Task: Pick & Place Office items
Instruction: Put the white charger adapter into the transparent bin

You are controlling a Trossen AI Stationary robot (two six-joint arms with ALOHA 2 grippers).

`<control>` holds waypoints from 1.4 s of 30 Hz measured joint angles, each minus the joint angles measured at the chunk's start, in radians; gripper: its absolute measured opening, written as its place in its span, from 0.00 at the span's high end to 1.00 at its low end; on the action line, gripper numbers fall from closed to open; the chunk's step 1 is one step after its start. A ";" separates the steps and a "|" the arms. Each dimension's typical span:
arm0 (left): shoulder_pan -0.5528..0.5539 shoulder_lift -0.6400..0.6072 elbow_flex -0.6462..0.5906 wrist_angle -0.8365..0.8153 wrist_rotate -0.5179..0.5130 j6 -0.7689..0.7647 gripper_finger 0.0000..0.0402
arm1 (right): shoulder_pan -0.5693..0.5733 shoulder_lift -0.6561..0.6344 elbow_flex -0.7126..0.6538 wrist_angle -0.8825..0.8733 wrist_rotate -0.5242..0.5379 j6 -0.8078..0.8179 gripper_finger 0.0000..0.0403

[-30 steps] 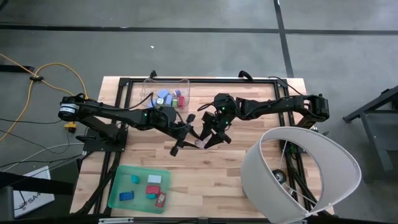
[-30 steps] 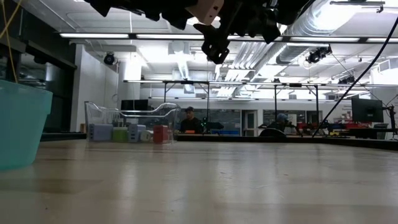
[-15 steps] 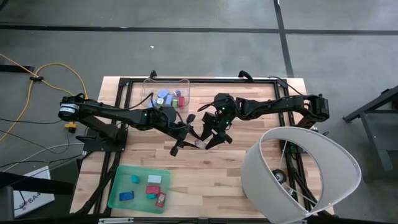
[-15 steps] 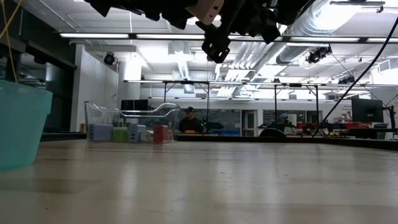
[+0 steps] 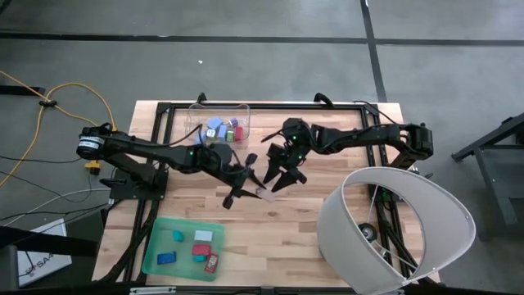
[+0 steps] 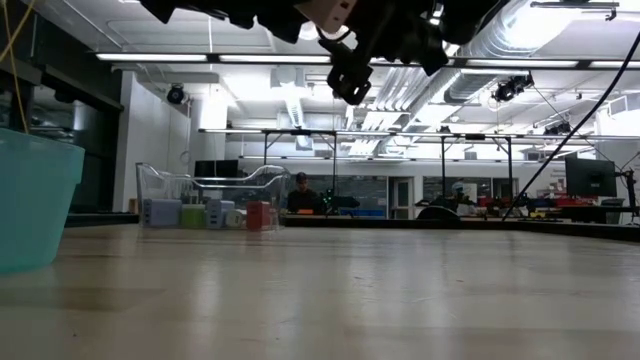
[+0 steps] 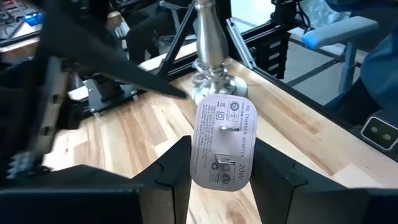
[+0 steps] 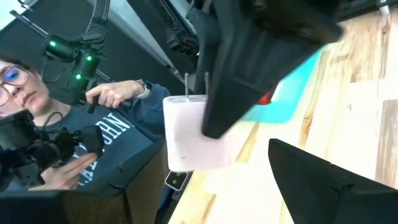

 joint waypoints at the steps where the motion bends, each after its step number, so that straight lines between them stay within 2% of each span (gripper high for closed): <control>1: -0.003 0.000 0.000 -0.002 0.000 0.000 0.70 | -0.006 0.000 0.000 -0.006 -0.007 0.000 0.34; 9: -0.004 0.000 0.000 -0.018 -0.007 0.001 0.70 | -0.056 0.000 0.000 -0.048 -0.112 0.001 0.34; 12: 0.007 0.000 0.000 -0.038 -0.071 0.012 0.69 | -0.074 0.000 0.000 -0.048 -0.130 0.001 0.34; 16: 0.063 -0.007 0.000 -0.073 -0.144 -0.009 0.69 | -0.100 0.000 0.000 -0.050 -0.127 0.001 0.34; 25: 0.203 -0.046 0.000 -0.192 -0.127 -0.082 0.69 | -0.182 0.000 0.000 -0.096 -0.112 -0.011 0.35; 33: 0.385 -0.081 0.001 -0.295 -0.149 -0.195 0.69 | -0.240 0.000 -0.001 -0.211 -0.031 -0.066 0.35; 37: 0.497 -0.082 0.001 -0.359 -0.143 -0.250 0.69 | -0.243 0.000 0.000 -0.289 0.049 -0.126 0.35; 42: 0.634 -0.082 0.001 -0.401 -0.144 -0.322 0.69 | -0.230 0.000 -0.001 -0.337 0.093 -0.165 0.35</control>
